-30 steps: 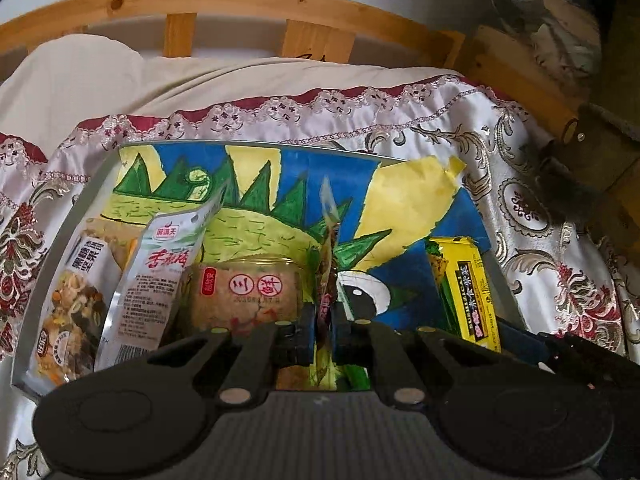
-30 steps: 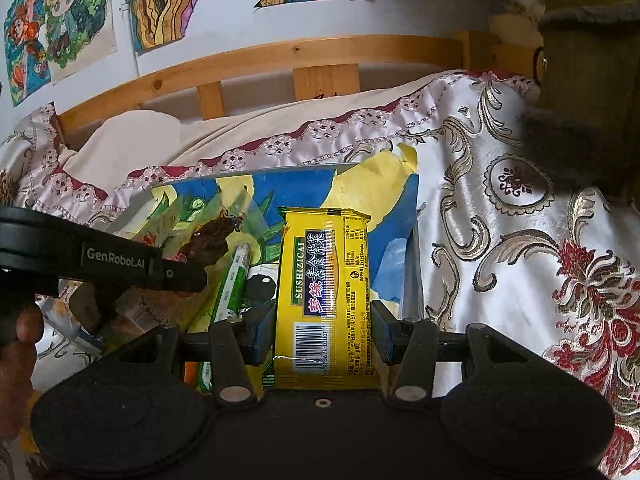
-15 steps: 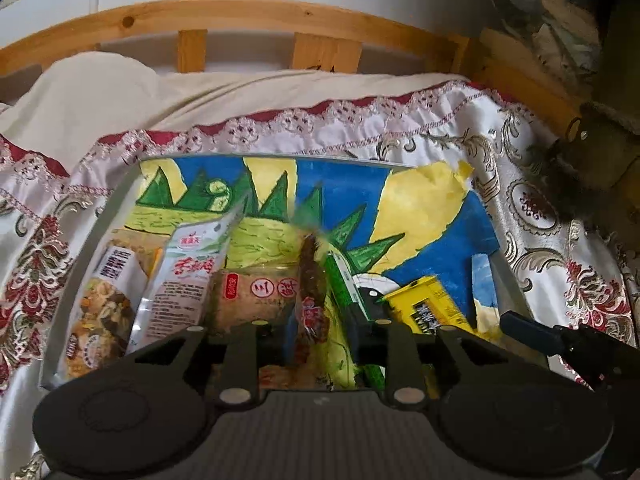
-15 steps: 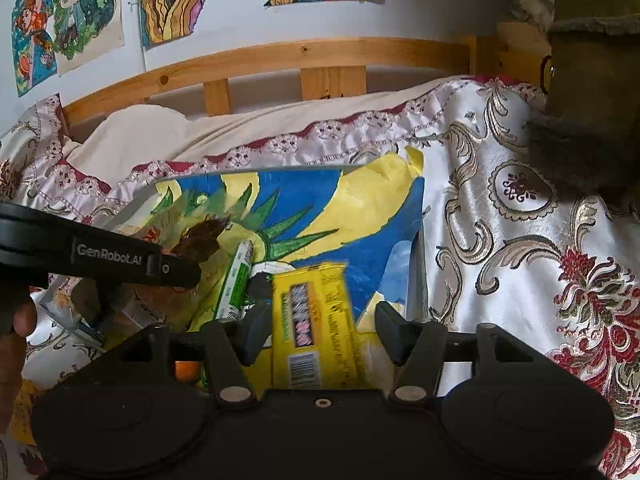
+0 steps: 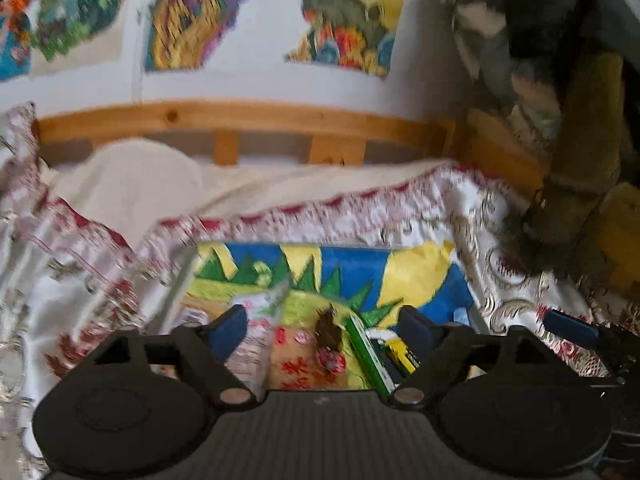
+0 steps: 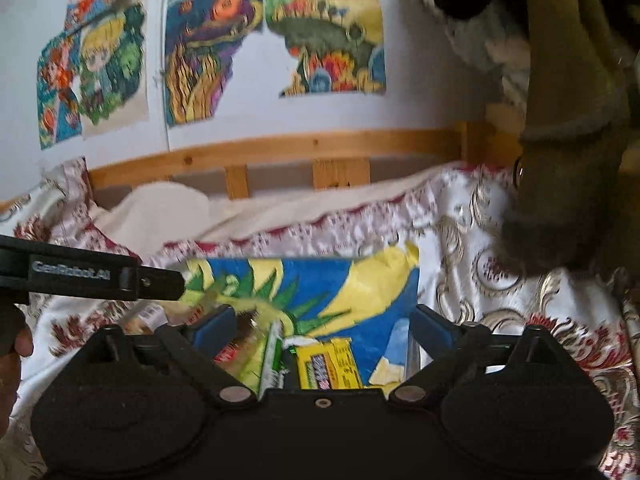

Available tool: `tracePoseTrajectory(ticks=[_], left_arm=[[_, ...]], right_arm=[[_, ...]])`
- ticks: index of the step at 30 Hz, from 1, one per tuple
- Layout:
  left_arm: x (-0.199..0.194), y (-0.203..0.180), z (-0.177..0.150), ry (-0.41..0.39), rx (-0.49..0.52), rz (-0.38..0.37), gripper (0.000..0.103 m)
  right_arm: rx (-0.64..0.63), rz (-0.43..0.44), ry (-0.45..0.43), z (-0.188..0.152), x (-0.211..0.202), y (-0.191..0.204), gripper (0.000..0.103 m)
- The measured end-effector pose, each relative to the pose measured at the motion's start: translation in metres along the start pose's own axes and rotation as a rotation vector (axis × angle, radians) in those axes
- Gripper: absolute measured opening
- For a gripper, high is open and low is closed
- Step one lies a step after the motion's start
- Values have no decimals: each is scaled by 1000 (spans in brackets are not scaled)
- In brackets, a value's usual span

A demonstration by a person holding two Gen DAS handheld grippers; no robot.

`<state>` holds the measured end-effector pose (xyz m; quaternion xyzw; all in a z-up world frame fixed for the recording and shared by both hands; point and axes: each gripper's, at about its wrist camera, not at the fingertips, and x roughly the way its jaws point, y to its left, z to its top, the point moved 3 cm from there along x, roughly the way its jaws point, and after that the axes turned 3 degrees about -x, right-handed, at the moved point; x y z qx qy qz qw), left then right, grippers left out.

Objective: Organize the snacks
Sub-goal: 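Lower the wafer bar and brown candy into the grey tray, opening both tools, then lift both tools away from the tray back over the remaining snacks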

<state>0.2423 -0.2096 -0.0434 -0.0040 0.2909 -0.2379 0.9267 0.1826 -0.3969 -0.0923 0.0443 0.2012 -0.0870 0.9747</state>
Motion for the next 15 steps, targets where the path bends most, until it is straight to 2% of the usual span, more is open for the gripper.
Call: tracePoseTrajectory(ticks=[5, 10, 15], left_arm=[[-44, 16, 2, -89, -24, 34, 103], [-82, 35, -6, -133, -75, 62, 102], [-111, 49, -19, -150, -75, 95, 102]], right_arm=[[21, -12, -62, 7, -30, 12, 102], [18, -17, -101, 7, -58, 26, 102], [21, -7, -138, 3, -94, 36, 102]])
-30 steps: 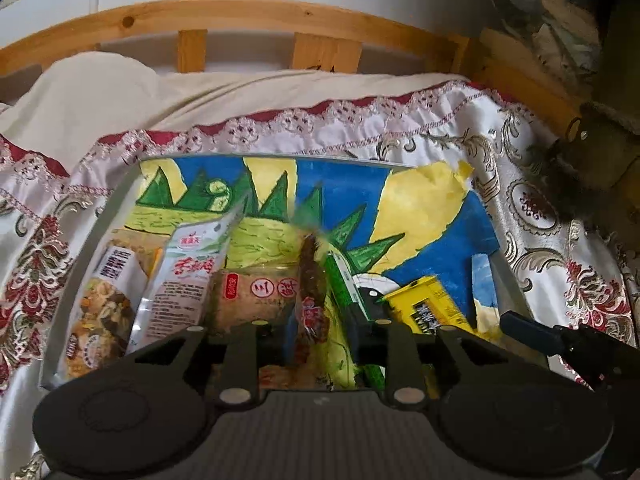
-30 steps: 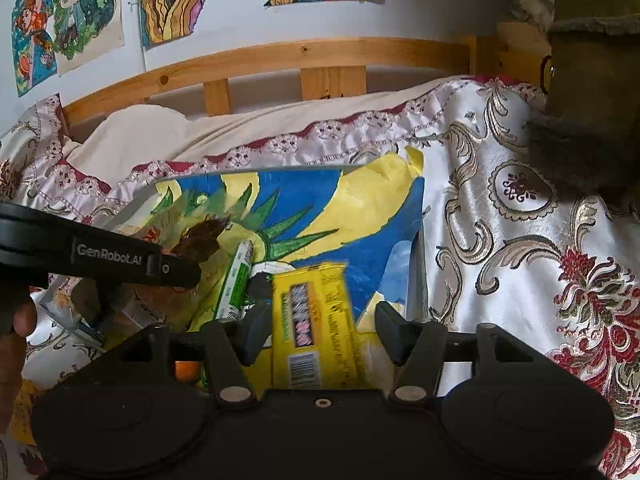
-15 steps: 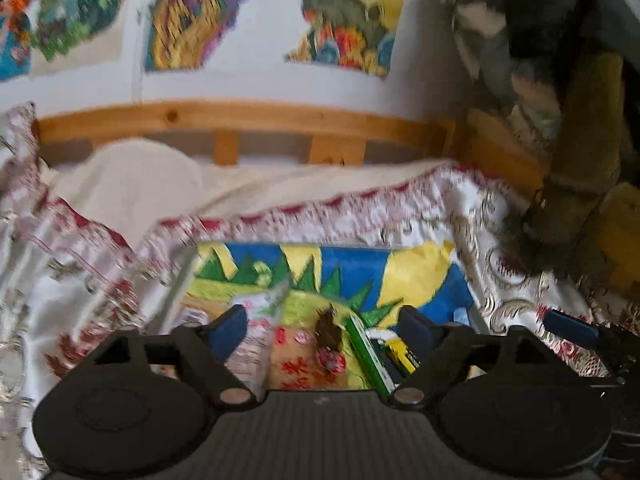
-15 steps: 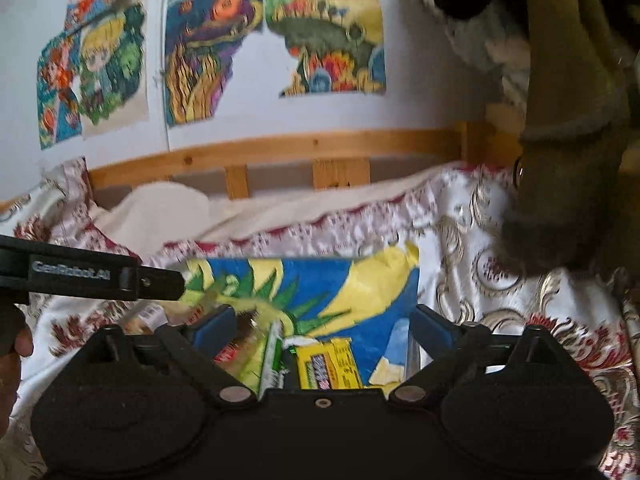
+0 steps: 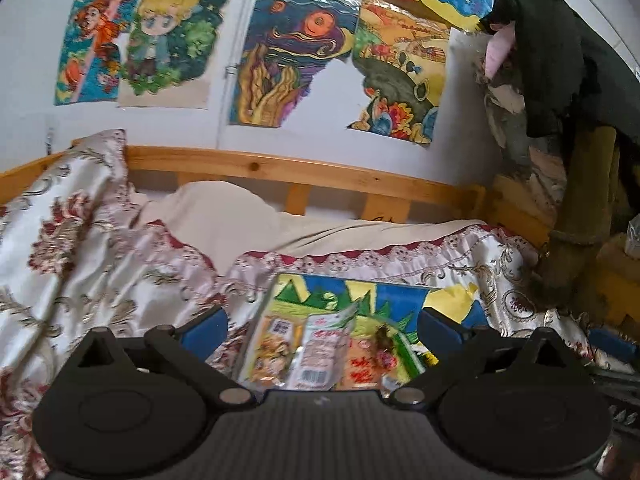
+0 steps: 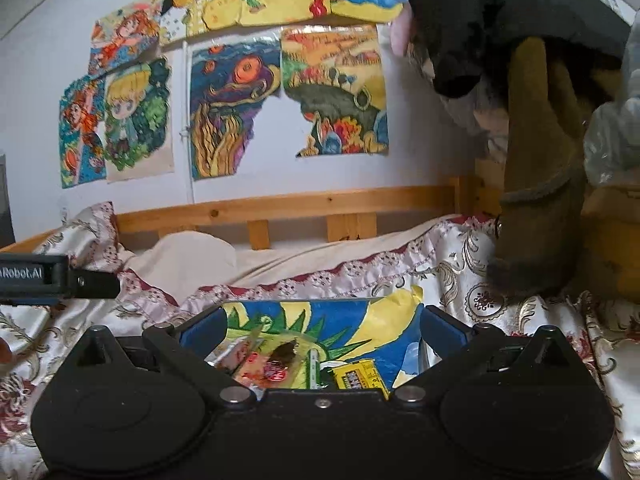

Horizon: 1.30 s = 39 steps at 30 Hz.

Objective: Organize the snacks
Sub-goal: 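Lift both tools away from the tray back over the remaining snacks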

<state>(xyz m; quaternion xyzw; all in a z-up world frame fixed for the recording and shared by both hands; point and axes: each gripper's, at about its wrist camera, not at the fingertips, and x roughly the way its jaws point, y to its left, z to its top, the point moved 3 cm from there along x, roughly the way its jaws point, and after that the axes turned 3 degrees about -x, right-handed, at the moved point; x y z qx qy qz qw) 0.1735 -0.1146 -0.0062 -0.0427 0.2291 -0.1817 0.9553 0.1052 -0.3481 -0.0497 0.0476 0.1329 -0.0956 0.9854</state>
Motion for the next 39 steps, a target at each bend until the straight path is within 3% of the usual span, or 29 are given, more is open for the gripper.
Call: tracePoseTrajectory(ticks=[13, 21, 28, 39], left_arm=[[-59, 25, -27, 9, 8, 44, 103], [-87, 36, -47, 63, 56, 48, 103], [-99, 42, -66, 105, 101, 60, 103], [-94, 32, -99, 273, 216, 88, 103]], right_arm=[[55, 0, -35, -10, -70, 9, 102], [76, 52, 51, -27, -98, 22, 102], [4, 57, 118, -44, -115, 46, 102], [-35, 24, 319, -69, -93, 54, 102]])
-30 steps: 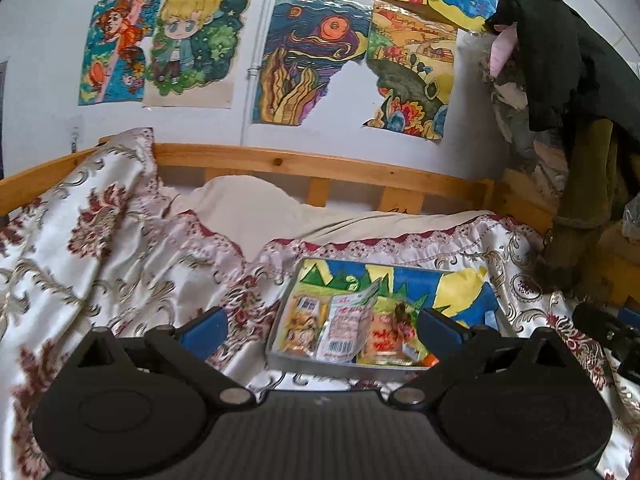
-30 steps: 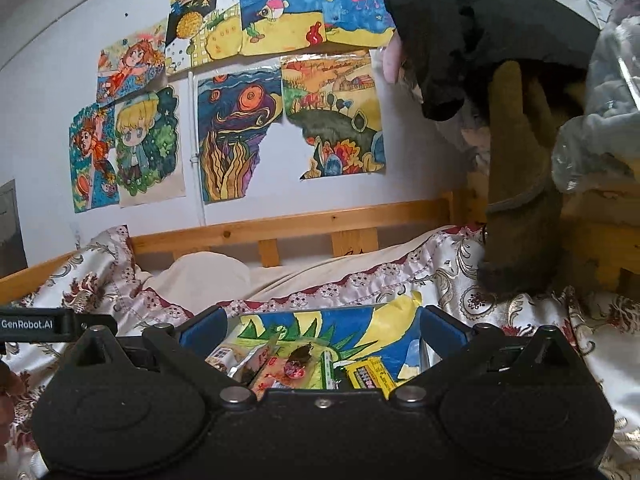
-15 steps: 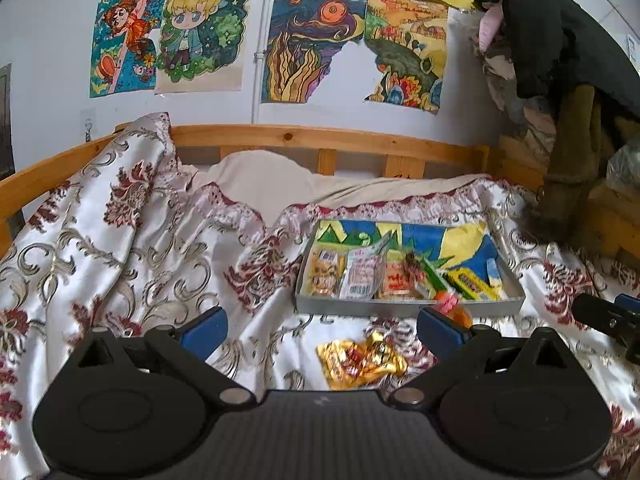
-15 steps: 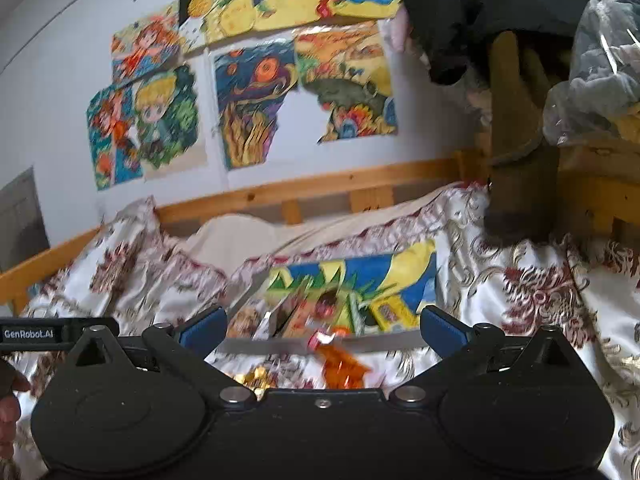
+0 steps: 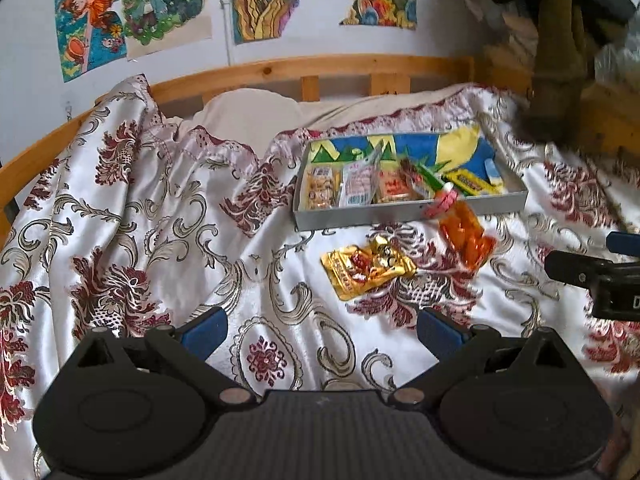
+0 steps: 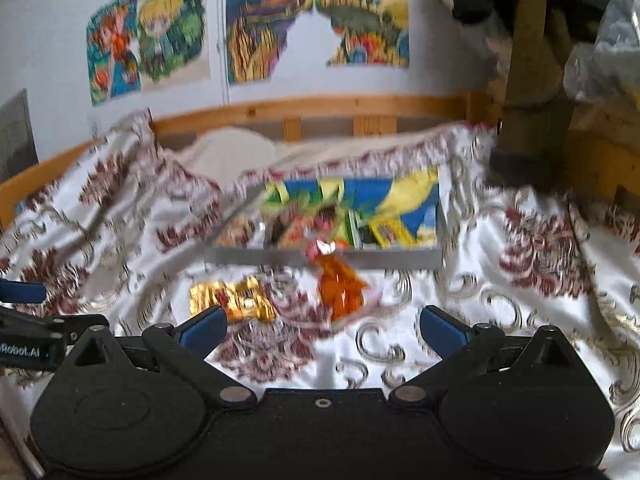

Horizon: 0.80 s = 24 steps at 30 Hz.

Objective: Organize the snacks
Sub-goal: 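Lift both tools away from the tray back over the remaining snacks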

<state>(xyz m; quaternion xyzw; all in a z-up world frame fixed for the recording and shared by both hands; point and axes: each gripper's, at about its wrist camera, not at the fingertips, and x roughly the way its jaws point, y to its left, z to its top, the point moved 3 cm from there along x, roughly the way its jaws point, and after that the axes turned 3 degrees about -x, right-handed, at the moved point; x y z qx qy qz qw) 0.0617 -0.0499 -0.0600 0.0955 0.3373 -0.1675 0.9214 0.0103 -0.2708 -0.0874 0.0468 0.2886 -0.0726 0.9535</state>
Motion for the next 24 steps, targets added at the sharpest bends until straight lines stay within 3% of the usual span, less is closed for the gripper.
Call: tracePoseTrajectory(ticks=[24], left_arm=[[12, 5, -3, 67, -33, 30, 103]], right_arm=[[3, -21, 70, -4, 13, -3, 102]])
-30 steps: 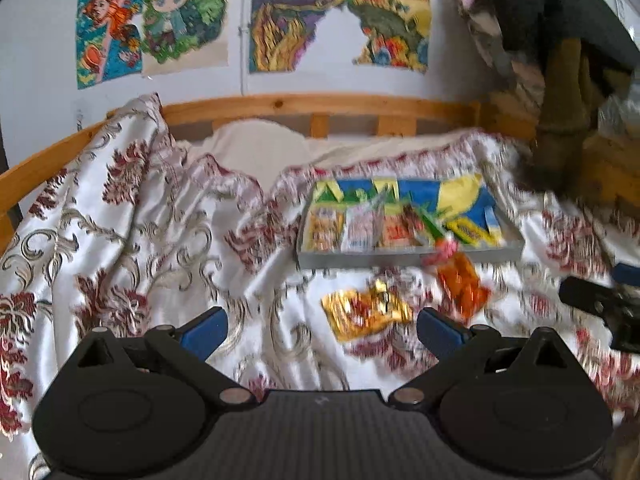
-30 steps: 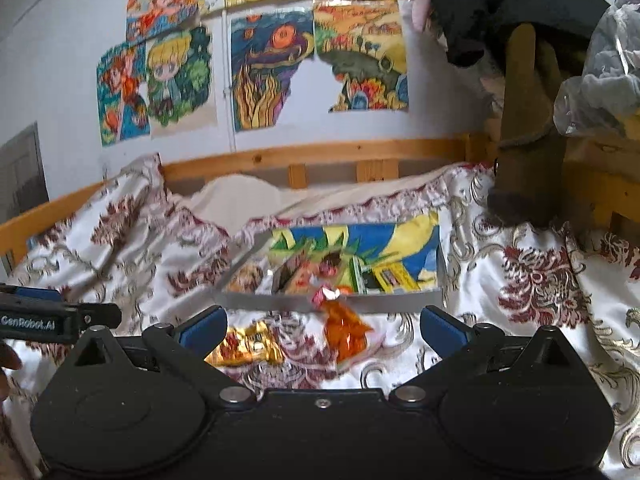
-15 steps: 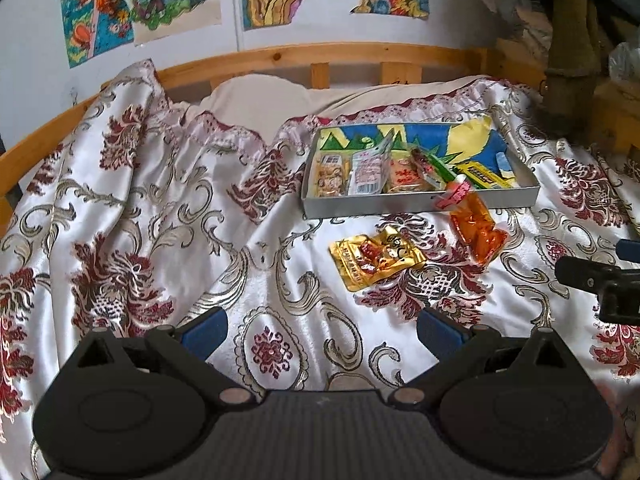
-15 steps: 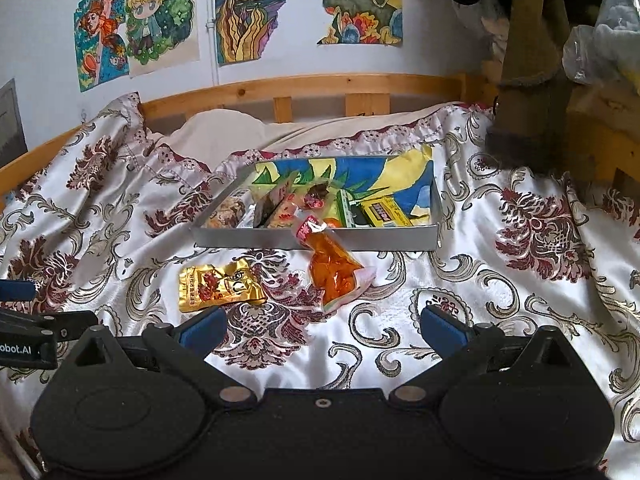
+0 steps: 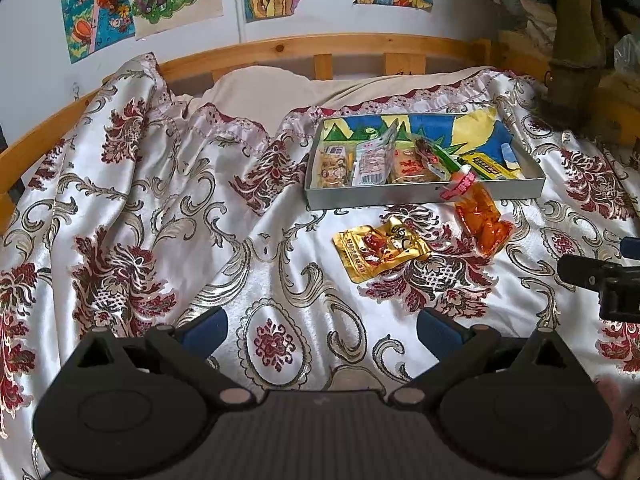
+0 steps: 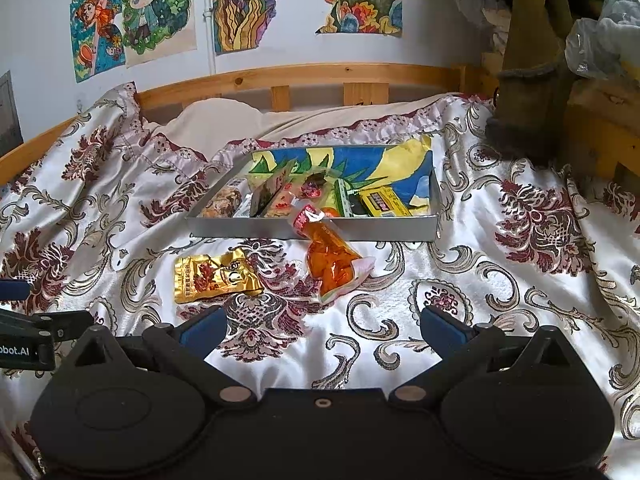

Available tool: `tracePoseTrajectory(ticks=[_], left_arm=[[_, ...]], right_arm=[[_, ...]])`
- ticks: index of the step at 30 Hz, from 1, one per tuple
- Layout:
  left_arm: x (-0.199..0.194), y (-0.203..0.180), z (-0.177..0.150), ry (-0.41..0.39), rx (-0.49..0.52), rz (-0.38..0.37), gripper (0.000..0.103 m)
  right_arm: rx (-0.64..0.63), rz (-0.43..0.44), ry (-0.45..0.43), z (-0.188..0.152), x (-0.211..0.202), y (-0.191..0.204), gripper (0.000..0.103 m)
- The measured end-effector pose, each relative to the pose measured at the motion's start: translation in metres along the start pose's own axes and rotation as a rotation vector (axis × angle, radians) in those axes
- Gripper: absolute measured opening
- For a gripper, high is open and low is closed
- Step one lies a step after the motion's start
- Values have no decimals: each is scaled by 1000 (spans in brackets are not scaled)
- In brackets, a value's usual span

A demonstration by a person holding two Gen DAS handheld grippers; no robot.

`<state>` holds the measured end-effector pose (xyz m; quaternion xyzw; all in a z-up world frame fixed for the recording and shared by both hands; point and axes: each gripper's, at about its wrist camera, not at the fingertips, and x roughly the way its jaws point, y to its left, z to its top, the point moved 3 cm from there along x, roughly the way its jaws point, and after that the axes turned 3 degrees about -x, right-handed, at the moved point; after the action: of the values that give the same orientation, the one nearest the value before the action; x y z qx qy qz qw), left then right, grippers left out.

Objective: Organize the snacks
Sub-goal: 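Lift both tools away from the tray back over the remaining snacks, then grasp the gold spicy-snack pouch with the left tool while the right tool grasps the orange bag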

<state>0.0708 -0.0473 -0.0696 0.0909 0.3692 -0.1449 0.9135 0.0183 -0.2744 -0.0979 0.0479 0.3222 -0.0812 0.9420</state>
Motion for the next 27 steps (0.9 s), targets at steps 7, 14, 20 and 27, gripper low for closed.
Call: tracePoseTrajectory(ticks=[7, 14, 20, 27], left_arm=[[10, 1, -1, 49, -24, -18, 103], [20, -1, -1, 92, -34, -31, 103], [31, -8, 3, 96, -8, -35, 103], [54, -5, 20, 118, -6, -88, 103]], right_arm=[[9, 2, 37, 0, 7, -1, 102], [16, 18, 77, -1, 16, -1, 102], [15, 35, 102, 4, 27, -2, 102], [-135, 37, 11, 30, 45, -10, 102]])
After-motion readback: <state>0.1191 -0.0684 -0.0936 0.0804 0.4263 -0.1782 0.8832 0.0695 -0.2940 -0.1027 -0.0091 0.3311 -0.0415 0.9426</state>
